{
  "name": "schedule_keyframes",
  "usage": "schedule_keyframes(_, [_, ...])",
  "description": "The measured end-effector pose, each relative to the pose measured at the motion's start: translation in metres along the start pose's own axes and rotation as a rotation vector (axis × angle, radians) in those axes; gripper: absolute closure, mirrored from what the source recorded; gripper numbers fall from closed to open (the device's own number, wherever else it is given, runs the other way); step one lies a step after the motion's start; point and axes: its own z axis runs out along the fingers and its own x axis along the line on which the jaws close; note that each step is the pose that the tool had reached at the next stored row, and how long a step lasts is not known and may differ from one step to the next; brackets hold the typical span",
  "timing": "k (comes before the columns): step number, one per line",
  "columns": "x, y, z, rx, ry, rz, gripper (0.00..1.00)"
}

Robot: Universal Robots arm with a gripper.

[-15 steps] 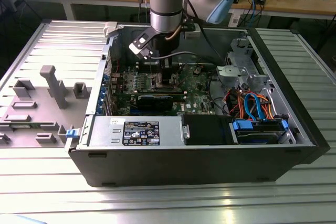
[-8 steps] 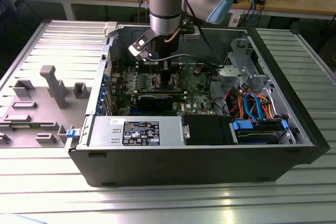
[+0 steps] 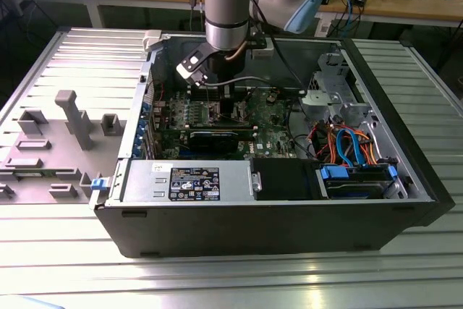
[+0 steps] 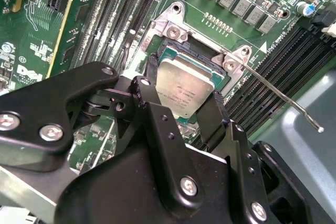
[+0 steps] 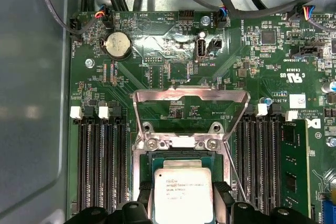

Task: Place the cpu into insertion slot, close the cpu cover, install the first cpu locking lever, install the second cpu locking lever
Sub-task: 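Place the cpu into insertion slot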

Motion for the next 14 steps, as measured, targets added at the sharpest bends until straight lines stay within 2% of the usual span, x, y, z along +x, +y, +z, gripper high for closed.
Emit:
schedule_keyframes(8, [0.0024,-0.0001,0.0033,0.0004,-0.0006,0.015,0.45])
schedule_keyframes(14, [0.0025,-0.0001,0.0035,0.0004,-0.0007,0.017,0.45])
